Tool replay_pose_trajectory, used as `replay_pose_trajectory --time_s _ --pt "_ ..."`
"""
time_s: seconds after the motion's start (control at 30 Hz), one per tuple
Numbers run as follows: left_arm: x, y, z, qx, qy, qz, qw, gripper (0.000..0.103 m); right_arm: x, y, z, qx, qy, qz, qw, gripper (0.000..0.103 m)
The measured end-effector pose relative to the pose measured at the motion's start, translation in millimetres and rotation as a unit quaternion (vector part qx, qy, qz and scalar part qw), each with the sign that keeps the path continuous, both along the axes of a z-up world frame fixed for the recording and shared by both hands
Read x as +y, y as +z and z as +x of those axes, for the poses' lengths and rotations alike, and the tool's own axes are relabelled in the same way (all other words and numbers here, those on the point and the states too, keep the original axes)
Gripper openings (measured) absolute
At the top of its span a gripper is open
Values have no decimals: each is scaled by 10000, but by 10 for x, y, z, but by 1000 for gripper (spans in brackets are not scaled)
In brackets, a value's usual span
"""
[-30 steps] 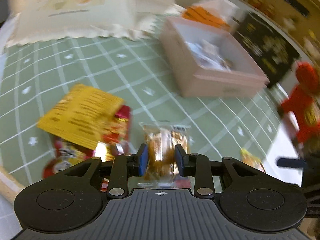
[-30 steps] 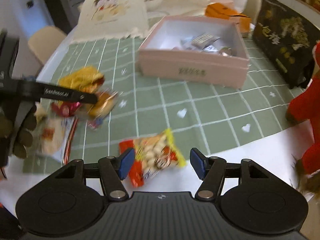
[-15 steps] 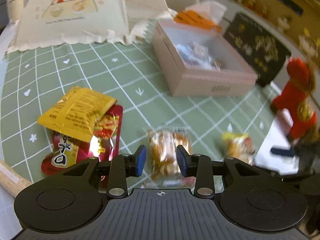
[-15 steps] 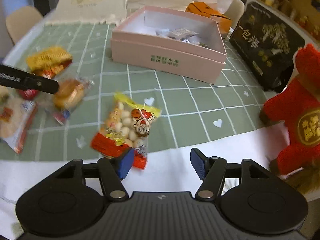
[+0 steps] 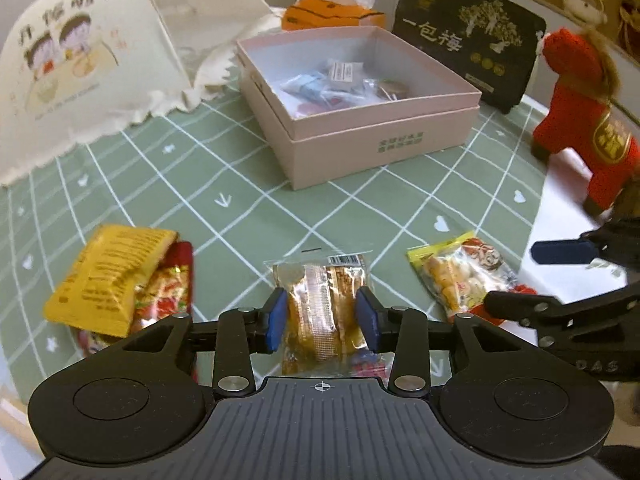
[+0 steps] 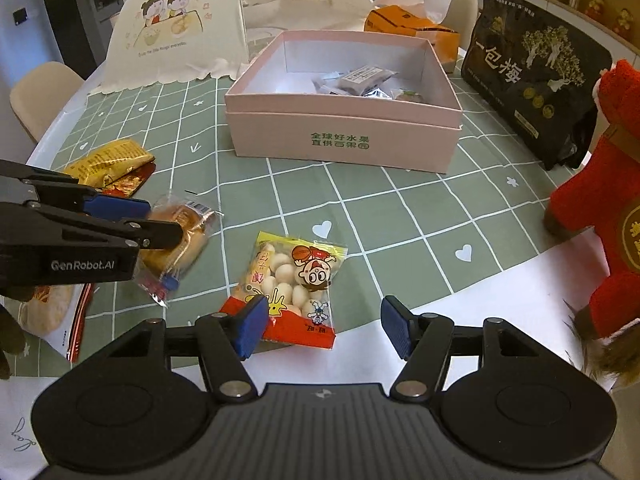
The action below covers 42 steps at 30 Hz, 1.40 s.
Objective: Organize snacks
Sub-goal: 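Grasp the clear-wrapped cake packet with the left gripper while the right approaches the peanut candy packet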
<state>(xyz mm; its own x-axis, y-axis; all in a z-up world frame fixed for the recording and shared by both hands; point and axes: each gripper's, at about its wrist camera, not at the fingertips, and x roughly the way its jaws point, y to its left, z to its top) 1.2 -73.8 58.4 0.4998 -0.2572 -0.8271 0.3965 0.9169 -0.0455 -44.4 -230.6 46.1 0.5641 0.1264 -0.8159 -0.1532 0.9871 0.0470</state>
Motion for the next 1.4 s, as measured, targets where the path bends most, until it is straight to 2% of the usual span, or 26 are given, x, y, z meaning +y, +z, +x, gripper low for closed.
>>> replay_pose_trajectory --time_s 0.17,0.27,0.3,0.43,0.47,0.57,0.63,0.67,0.77,0.83,0.93,1.0,1.17,1.2,1.4 --pt "20 23 6 59 -54 -84 9999 44 19 -22 -10 9 10 -2 10000 63" --pt "-39 89 -71 -282 -109 -78 9995 44 6 -21 -27 -34 -24 -30 10000 63" --pt "-89 98 -94 -355 -217 4 9991 44 -6 -27 -27 -37 -59 -38 10000 63" --pt "-332 -19 -196 -433 -745 723 9937 44 -82 -53 9 6 -252 -8 9997 63" --pt "-354 -39 -221 -499 -786 782 9926 46 -101 -52 14 -3 -298 -11 9996 63" --pt "-349 -52 -214 -444 -712 618 9946 58 -176 -41 26 -52 -453 -21 9990 63" --pt "-323 -55 -188 -341 -708 372 9962 74 -233 -45 35 -40 -562 -8 9984 63" --pt "-318 -58 -184 -304 -724 278 9965 75 -264 -50 39 -26 -620 8 9981 63" --pt "-268 -37 -165 -282 -522 189 9981 75 -329 -63 43 17 -738 60 9973 63" --pt "-221 -25 -128 -257 -270 195 9991 69 -361 -69 36 20 -795 83 9968 63" --pt "-116 -53 -45 -158 157 283 9993 71 -389 -84 30 58 -849 142 9963 63" --pt "-51 -93 -4 1 282 189 9994 71 -391 -97 26 73 -848 165 9962 63" --pt "27 -151 70 330 391 -145 9986 68 -367 -105 23 40 -844 235 9961 63" --pt "33 -143 65 313 386 -198 9986 61 -363 -104 23 12 -839 247 9962 63" --pt "54 -85 -53 362 230 -426 9982 57 -319 -68 16 -121 -742 176 9970 63"
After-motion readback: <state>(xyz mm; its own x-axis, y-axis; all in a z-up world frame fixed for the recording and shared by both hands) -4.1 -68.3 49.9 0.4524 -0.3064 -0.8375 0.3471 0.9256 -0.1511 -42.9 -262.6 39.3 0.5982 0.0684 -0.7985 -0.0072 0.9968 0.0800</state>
